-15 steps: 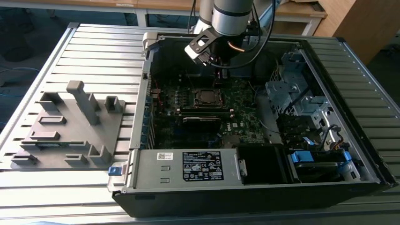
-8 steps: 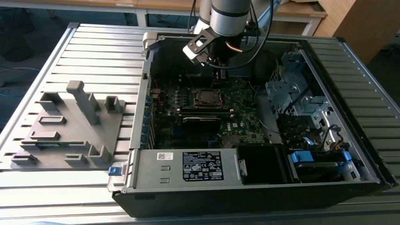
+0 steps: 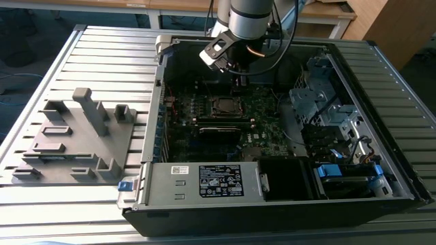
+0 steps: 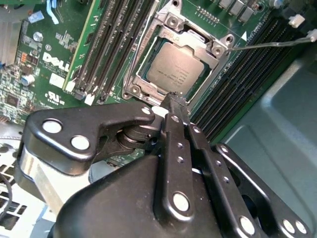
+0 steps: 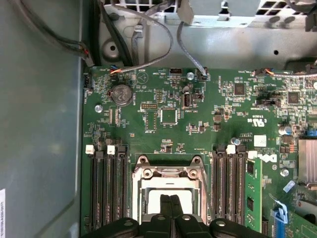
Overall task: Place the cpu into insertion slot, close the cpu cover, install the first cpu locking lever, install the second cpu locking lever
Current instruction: 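Close the cpu cover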
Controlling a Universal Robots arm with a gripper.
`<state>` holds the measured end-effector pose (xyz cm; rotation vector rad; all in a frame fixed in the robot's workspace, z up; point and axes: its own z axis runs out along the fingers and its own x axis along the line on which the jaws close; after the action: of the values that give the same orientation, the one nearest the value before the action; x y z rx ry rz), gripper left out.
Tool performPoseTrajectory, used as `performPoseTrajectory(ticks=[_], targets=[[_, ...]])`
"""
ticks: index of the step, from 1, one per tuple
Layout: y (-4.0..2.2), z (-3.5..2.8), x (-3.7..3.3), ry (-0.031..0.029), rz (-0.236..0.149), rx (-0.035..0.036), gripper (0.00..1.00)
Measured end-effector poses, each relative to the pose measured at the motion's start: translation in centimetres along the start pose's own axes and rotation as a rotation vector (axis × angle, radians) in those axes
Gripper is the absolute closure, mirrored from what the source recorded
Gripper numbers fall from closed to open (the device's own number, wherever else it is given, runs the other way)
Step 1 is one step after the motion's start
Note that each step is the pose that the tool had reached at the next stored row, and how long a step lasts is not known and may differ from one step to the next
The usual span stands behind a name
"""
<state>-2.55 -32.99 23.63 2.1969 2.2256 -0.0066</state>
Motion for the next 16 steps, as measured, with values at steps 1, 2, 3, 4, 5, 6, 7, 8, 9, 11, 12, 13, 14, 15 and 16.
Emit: performPoseTrajectory(ticks=[1, 2, 3, 4, 5, 6, 7, 8, 9, 11, 12, 13, 14, 15, 16], targets=[[0.0, 0.0, 0.0, 0.0002, -0.015, -0.0003, 0.89], [0.0, 0.01, 0.0, 0.0003, -0.03, -0.0005, 0.89], [0.0, 0.01, 0.0, 0.0004, -0.046, -0.0007, 0.89], [0.0, 0.01, 0.0, 0.0005, -0.062, -0.0009, 0.89], [0.0, 0.01, 0.0, 0.0006, -0.079, -0.0011, 0.89], [0.0, 0.02, 0.0, 0.0007, -0.096, -0.0014, 0.89], [0.0, 0.02, 0.0, 0.0008, -0.113, -0.0015, 0.89], [0.0, 0.02, 0.0, 0.001, -0.128, -0.0018, 0.89], [0.0, 0.02, 0.0, 0.001, -0.141, -0.0019, 0.89], [0.0, 0.02, 0.0, 0.0011, -0.159, -0.0021, 0.89], [-0.01, 0.02, 0.0, 0.0012, -0.162, -0.0022, 0.89], [-0.01, 0.02, 0.0, 0.0012, -0.163, -0.0022, 0.89], [-0.01, 0.02, 0.0, 0.0012, -0.163, -0.0023, 0.89], [-0.01, 0.02, 0.0, 0.0012, -0.164, -0.0022, 0.89], [-0.01, 0.02, 0.0, 0.0012, -0.164, -0.0023, 0.89]])
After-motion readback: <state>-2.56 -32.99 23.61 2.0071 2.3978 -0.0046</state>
